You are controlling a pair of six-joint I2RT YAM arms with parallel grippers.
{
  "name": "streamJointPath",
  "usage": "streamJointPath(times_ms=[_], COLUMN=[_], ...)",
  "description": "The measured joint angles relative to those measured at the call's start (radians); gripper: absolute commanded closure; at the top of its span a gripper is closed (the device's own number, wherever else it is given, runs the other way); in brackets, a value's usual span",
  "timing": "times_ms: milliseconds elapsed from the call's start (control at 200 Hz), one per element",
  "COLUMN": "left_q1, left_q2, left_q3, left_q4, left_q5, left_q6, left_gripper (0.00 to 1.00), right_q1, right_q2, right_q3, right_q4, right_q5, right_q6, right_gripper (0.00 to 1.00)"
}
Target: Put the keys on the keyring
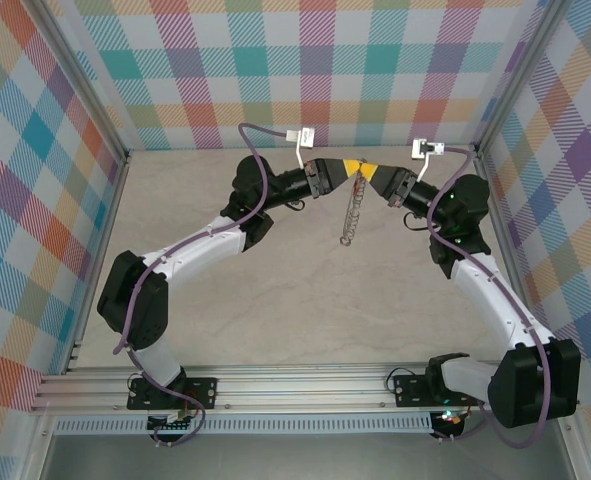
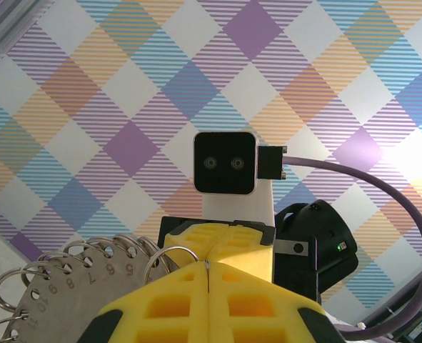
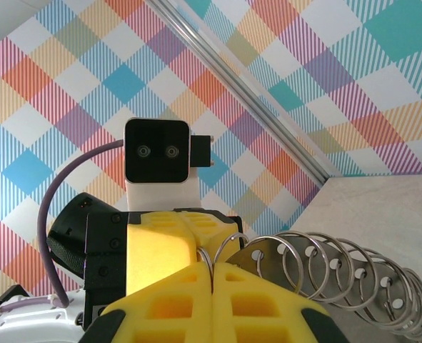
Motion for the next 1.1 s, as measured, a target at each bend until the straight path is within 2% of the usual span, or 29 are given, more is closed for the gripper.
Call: streamJointPath(times_ms=[120,175,280,425,665,710,810,875,1100], left_q1=[0.0,0.0,0.002,0.021,0.084,0.094,0.112,0.119,0.119], left_q2=[0.0,-0.005,-0.035,-0.08,-0.094,-0.094,-0.088,-0.076,0.01], left_q3=[0.003,0.008,0.01,0.026,0.154,0.177,0.241,0.29,0.454], left_q4=[-0.028,-0.054,-0.143,-0.279,-0.521,-0.567,-0.674,-0.736,-0.941], left_q5=[-0.003,-0.004,-0.011,-0.011,0.028,0.045,0.092,0.125,0.259], left_q6=[0.034,0.06,0.13,0.23,0.401,0.43,0.504,0.544,0.682], left_gripper=[0.73,0.64,0.53,0.46,0.44,0.5,0.69,0.76,0.76], right_q1=[0.0,-0.002,-0.003,-0.012,-0.041,-0.045,-0.048,-0.049,-0.049], right_q2=[0.002,0.008,0.024,0.043,0.087,0.1,0.128,0.145,0.188], right_q3=[0.008,0.015,0.032,0.069,0.128,0.135,0.147,0.155,0.161], right_q4=[-0.031,-0.061,-0.11,-0.175,-0.265,-0.278,-0.307,-0.315,-0.313], right_q5=[-0.004,-0.008,-0.042,-0.112,-0.234,-0.254,-0.292,-0.309,-0.341], right_q6=[-0.022,-0.035,-0.069,-0.121,-0.212,-0.226,-0.249,-0.257,-0.257], right_gripper=[1.0,1.0,1.0,1.0,1.0,1.0,1.0,1.0,1.0])
